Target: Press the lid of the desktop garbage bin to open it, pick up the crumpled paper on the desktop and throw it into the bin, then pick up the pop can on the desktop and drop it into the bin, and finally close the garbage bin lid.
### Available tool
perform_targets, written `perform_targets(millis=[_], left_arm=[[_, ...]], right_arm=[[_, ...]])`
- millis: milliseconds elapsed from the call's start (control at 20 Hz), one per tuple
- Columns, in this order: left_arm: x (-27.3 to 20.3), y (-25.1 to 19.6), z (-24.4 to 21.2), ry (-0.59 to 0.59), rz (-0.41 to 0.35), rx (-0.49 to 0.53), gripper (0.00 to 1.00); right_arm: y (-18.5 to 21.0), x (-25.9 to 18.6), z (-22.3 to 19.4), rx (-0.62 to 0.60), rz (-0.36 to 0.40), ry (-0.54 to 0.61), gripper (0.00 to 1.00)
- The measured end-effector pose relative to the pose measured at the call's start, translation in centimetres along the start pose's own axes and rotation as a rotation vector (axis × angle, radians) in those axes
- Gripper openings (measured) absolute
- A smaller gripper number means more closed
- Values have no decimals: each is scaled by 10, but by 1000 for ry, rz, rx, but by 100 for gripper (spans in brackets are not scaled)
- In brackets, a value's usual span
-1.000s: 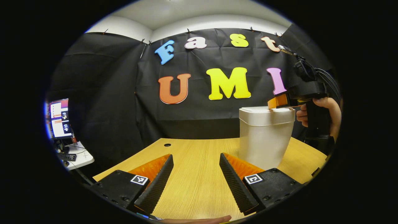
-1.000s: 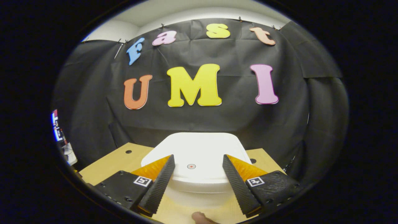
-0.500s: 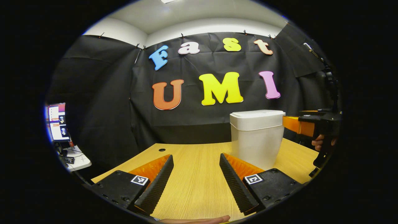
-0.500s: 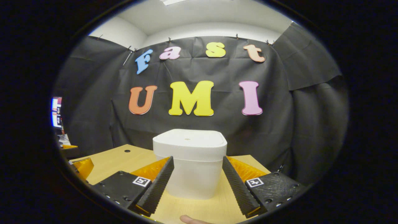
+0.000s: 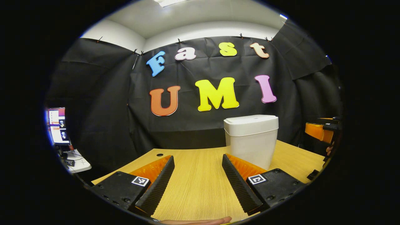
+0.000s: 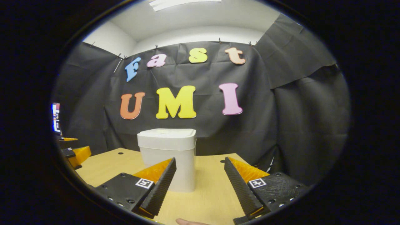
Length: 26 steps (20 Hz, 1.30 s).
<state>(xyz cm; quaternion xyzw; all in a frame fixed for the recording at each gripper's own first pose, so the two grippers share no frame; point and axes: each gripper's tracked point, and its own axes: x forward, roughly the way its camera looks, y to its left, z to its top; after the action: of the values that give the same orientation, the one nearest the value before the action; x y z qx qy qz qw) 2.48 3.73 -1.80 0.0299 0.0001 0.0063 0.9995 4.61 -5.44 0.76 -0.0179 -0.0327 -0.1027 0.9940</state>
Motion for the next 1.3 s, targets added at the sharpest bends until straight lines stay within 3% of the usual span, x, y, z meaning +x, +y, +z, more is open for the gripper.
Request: perform_targets(millis=[650,950,1300], left_arm=[[2,-8,-9,38,-23,-45,99],[3,-4,-8,41,-17,-56,99],[4,-6,-11,48,-22,-54,99]], right_arm=[[47,-36,-11,-126,127,-33,95],[54,-36,-17,-199,111,-47,95],[54,-32,-24,-173,117,-13,95]])
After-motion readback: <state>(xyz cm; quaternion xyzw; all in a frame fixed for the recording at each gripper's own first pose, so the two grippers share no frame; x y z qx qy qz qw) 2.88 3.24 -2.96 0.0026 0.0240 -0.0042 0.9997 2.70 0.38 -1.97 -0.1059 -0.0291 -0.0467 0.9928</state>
